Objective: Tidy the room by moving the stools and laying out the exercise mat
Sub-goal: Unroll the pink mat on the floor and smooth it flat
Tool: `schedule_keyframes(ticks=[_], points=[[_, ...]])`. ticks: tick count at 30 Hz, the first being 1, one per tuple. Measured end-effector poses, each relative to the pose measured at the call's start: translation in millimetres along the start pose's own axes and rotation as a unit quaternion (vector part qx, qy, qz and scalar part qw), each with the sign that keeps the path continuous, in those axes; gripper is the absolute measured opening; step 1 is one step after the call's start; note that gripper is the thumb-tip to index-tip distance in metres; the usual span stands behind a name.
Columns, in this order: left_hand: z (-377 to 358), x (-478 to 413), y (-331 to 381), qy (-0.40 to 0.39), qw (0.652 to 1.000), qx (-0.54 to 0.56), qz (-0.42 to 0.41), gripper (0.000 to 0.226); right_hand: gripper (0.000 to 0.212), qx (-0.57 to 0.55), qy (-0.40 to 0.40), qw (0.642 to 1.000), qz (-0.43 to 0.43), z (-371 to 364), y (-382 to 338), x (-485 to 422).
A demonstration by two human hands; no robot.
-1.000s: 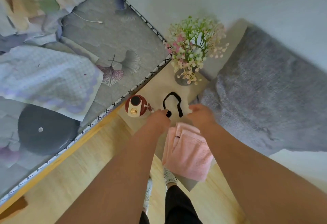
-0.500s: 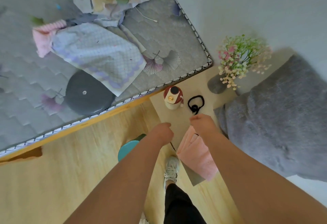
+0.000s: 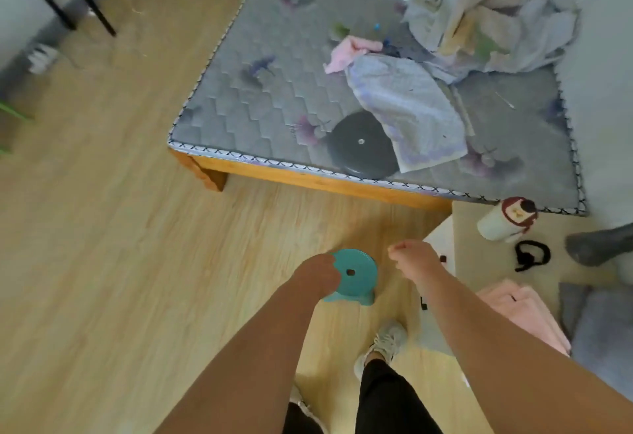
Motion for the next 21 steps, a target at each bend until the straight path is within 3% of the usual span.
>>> schedule_keyframes(ticks=[8,12,21], points=[[76.9,121.0,-235.1,0.155,0.966,0.162,0.127,0.039,0.005,0.083,-0.111,0.980,0.143,-198.4,-151.9,114.1],[84.9,173.5,-323.8,0.220,0.918,0.268,0.192,0.041,0.015,0.140,-0.176,0.955,0.193,-283.9,-197.1,164.5],[89.6,232.3,-467.4,0.288,0.824,0.382,0.304,0.040,0.009,0.283,-0.251,0.880,0.286,-436.9,-288.3,223.0]])
Point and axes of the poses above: each hand's wrist, its own x-axis away from the middle knuckle, its own z-axis out of the back of the hand, y = z × x, the point moved 6 cm from there along -x, towards the middle knuckle, and after that the axes turned 7 degrees about x, right-handed, at the moved point
